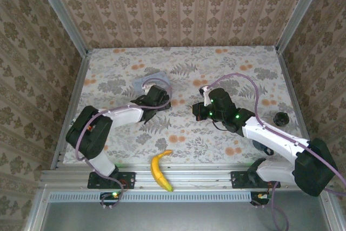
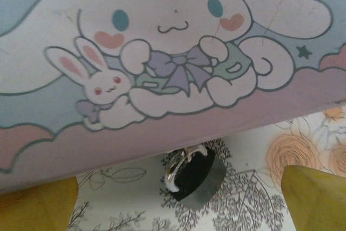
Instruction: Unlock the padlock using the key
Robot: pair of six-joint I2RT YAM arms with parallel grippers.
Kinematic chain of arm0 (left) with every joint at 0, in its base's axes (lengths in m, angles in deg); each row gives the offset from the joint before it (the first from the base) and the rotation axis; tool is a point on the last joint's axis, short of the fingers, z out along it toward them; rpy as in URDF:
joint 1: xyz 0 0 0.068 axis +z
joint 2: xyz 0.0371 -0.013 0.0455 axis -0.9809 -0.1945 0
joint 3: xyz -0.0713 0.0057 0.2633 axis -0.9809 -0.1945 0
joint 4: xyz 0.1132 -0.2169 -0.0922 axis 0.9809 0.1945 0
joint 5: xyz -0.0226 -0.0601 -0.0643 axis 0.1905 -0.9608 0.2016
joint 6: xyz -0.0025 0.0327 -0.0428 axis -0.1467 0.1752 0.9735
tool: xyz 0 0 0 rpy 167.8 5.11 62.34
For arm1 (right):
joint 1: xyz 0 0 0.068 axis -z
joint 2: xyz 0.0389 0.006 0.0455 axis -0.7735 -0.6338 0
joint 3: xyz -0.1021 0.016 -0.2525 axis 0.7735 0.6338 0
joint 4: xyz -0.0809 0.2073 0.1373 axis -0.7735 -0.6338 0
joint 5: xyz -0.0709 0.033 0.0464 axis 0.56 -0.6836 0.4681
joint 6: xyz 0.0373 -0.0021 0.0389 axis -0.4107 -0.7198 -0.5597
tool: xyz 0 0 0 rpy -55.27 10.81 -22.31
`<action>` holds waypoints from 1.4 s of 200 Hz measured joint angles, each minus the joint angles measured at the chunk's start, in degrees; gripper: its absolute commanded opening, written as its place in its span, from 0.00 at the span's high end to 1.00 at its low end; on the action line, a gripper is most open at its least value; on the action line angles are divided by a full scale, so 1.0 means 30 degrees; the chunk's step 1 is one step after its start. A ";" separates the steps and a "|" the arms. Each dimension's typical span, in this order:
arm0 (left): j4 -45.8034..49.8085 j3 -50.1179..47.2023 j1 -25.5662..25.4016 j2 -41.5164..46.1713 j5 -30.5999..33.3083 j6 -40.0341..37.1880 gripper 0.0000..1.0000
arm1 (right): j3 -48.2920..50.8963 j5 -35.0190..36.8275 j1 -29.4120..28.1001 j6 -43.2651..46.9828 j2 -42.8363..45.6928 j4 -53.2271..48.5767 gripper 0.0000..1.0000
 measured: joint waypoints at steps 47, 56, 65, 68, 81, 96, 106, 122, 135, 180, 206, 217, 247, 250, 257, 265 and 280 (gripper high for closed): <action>0.2149 0.2936 -0.0146 -0.2878 0.2142 0.0933 0.12 | 0.0000 0.0211 0.0000 -0.0095 0.0029 -0.0015 1.00; 0.2528 0.3279 -0.0146 -0.3184 0.2506 0.1005 0.13 | 0.0029 0.0291 0.0000 -0.0109 0.0051 -0.0015 1.00; 0.2849 0.3504 -0.0146 -0.3388 0.2805 0.1071 0.14 | 0.0087 0.0379 0.0000 -0.0117 0.0102 -0.0007 1.00; 0.2936 0.3563 -0.0146 -0.3439 0.2900 0.1093 0.14 | 0.0117 0.0408 0.0000 -0.0117 0.0124 -0.0015 1.00; 0.3257 0.3643 -0.0146 -0.3526 0.3257 0.1158 0.17 | 0.0204 0.0474 0.0000 -0.0153 0.0153 -0.0022 1.00; 0.3504 0.3636 -0.0146 -0.3526 0.3570 0.1282 0.20 | 0.0226 0.0488 0.0000 -0.0219 0.0153 -0.0015 1.00; 0.3585 0.3628 -0.0146 -0.3526 0.3708 0.1384 0.23 | 0.0226 0.0488 0.0000 -0.0313 0.0153 -0.0007 1.00; 0.3614 0.3475 -0.0189 -0.3519 0.3927 0.1501 0.25 | 0.0226 0.0488 0.0000 -0.0372 0.0153 -0.0007 1.00; 0.3577 0.3118 -0.0240 -0.3432 0.4116 0.1515 0.28 | 0.0226 0.0488 0.0000 -0.0393 0.0153 0.0007 1.00; 0.3257 0.1880 -0.0342 -0.2725 0.4255 0.1435 0.33 | 0.0226 0.0488 0.0000 -0.0474 0.0007 0.0270 1.00; 0.2149 0.1683 -0.0313 -0.2718 0.3854 0.0765 0.34 | 0.0226 0.0488 0.0000 -0.0481 -0.0095 0.0437 1.00; 0.1698 0.1668 -0.0211 -0.2718 0.3526 0.0386 0.34 | 0.0226 0.0488 0.0000 -0.0474 -0.0095 0.0430 1.00; 0.0801 0.1668 0.0313 -0.2739 0.2550 -0.0692 0.34 | 0.0226 0.0488 0.0000 -0.0466 -0.0095 0.0430 1.00; 0.0787 0.1676 0.0364 -0.2739 0.2448 -0.0758 0.34 | 0.0226 0.0495 0.0000 -0.0466 -0.0095 0.0423 1.00; 0.0707 0.1676 0.0510 -0.2761 0.2237 -0.0947 0.35 | 0.0226 0.0525 0.0000 -0.0466 -0.0095 0.0430 1.00; 0.0648 0.1705 0.0612 -0.2812 0.2062 -0.1129 0.35 | 0.0226 0.0539 0.0000 -0.0466 -0.0095 0.0430 1.00; 0.0583 0.1741 0.0736 -0.2907 0.1887 -0.1355 0.36 | 0.0226 0.0539 0.0000 -0.0466 -0.0095 0.0430 1.00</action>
